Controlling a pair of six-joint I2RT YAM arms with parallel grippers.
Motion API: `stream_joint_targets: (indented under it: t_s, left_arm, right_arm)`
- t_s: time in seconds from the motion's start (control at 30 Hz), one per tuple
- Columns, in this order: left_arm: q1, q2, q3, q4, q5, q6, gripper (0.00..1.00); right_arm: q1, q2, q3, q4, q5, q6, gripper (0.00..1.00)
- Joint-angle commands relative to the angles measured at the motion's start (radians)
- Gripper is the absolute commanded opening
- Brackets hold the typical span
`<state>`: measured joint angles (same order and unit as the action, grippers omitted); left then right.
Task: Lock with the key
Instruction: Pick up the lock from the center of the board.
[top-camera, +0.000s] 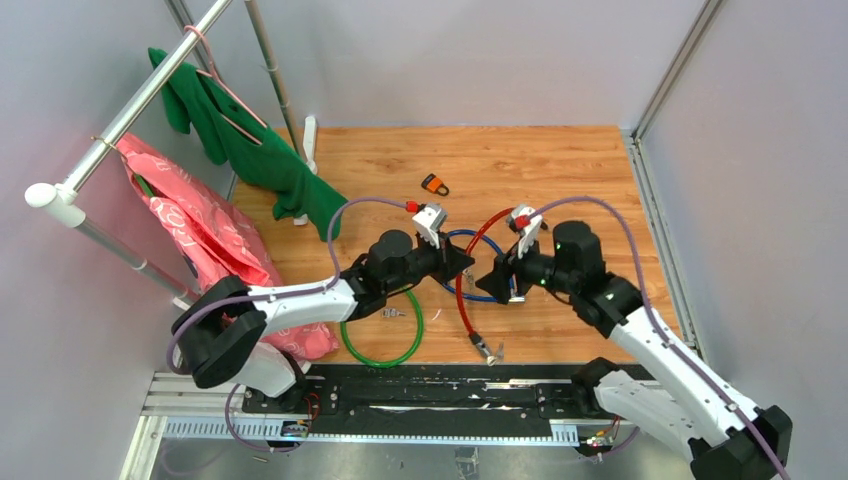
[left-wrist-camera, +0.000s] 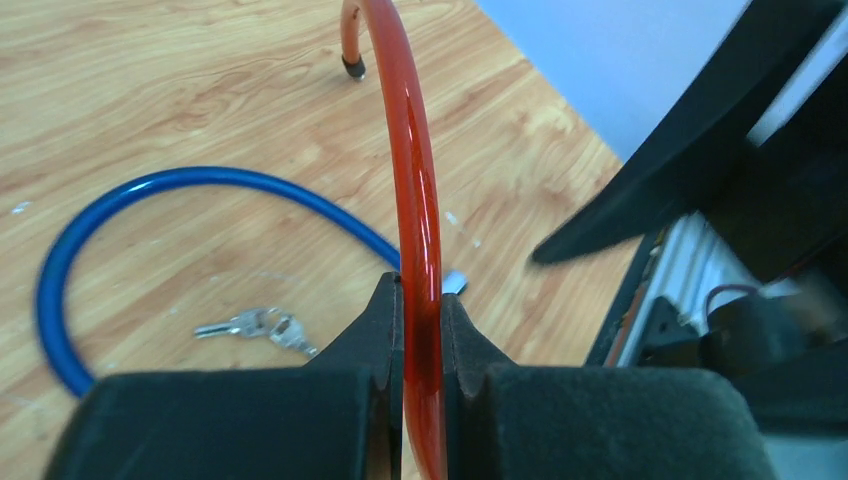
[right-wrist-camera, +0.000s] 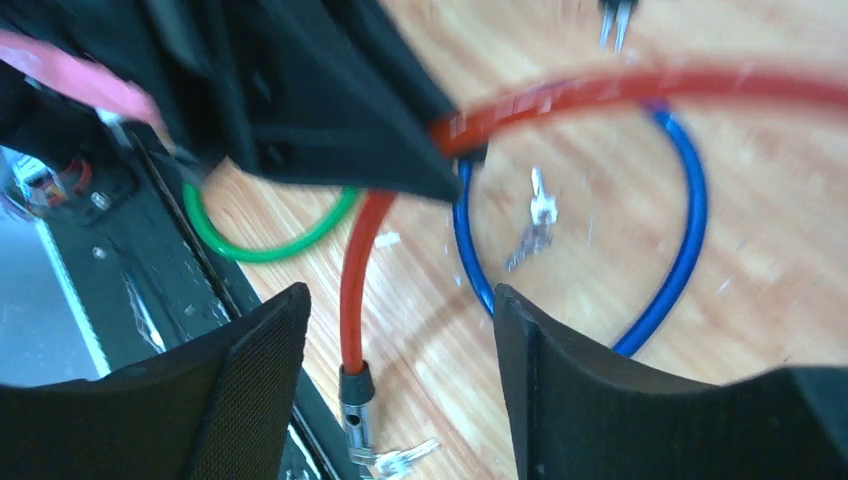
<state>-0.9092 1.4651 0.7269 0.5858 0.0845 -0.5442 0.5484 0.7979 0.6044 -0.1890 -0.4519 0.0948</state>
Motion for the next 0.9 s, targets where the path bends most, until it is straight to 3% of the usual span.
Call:
stream_joint_targets:
  t_s: [0.0, 0.17, 0.33, 0.43, 0.67, 0.77, 0.87]
  left_arm:
    - [0.006, -0.077, -0.086, 0.083, 0.002, 0.226, 0.0]
    - [0.007, -0.161, -0.19, 0.138, 0.033, 0.315, 0.0]
    - [0.019, -0.251, -0.244, 0.152, 0.064, 0.362, 0.0]
    - [0.036, -0.291, -0.272, 0.154, 0.079, 0.363, 0.0]
    - [0.05, -0.337, -0.31, 0.142, 0.093, 0.342, 0.0]
    - [0.05, -0.351, -0.319, 0.15, 0.094, 0.335, 0.0]
    - [0.054, -0.354, -0.321, 0.151, 0.092, 0.33, 0.0]
  right_arm:
    - [-0.003, 0.022, 0.281, -0.251, -0.03, -0.228, 0.77]
    - [-0.043, 0.206, 0.527, -0.503, 0.059, -0.402, 0.79]
    - [-0.168, 0.367, 0.543, -0.503, 0.194, -0.46, 0.78]
    - [-0.174, 0.381, 0.446, -0.383, 0.172, -0.553, 0.79]
    - [-0.194, 0.355, 0.187, 0.168, 0.192, -0.624, 0.8]
    - [-0.195, 0.401, 0.15, 0.238, 0.216, -0.619, 0.73]
    - [-0.206, 0.438, 0.111, 0.295, 0.261, -0.602, 0.71]
